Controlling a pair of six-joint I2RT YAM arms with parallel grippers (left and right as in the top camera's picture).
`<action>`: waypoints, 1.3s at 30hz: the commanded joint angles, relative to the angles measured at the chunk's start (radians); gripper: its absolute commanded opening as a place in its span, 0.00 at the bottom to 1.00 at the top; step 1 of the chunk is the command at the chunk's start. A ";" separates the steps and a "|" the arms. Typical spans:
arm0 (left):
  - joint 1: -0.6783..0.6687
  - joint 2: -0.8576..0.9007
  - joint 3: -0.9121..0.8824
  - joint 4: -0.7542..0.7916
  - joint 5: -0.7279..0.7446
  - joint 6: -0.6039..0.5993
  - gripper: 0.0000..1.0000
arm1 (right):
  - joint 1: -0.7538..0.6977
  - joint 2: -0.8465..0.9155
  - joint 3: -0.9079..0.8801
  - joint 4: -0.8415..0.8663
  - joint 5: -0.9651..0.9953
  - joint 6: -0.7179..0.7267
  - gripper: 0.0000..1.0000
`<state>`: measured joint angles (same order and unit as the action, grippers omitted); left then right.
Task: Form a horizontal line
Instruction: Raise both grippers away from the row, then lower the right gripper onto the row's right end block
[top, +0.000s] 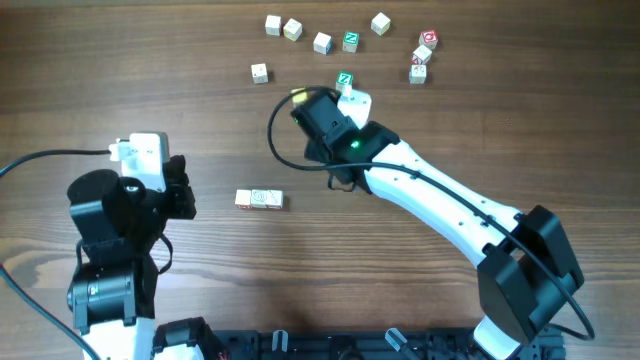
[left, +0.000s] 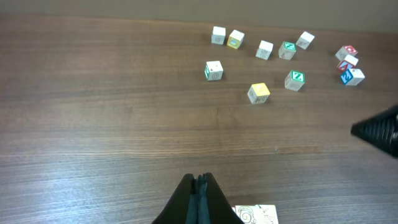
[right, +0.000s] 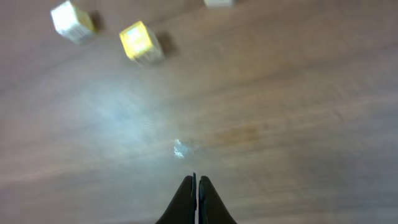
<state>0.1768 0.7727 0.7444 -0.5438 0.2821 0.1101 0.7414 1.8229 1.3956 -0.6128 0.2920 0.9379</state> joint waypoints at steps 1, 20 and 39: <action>0.005 0.017 0.003 0.000 0.011 -0.014 0.15 | 0.000 -0.005 -0.003 0.105 0.052 -0.048 0.05; 0.005 0.023 0.003 -0.015 -0.014 -0.014 1.00 | 0.000 0.151 -0.003 0.411 -0.236 -0.227 0.05; 0.005 0.023 0.003 -0.016 -0.014 -0.014 1.00 | -0.006 0.263 -0.003 0.451 -0.543 -0.166 0.04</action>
<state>0.1768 0.7948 0.7444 -0.5613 0.2741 0.0917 0.7403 2.0384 1.3956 -0.1787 -0.1997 0.7483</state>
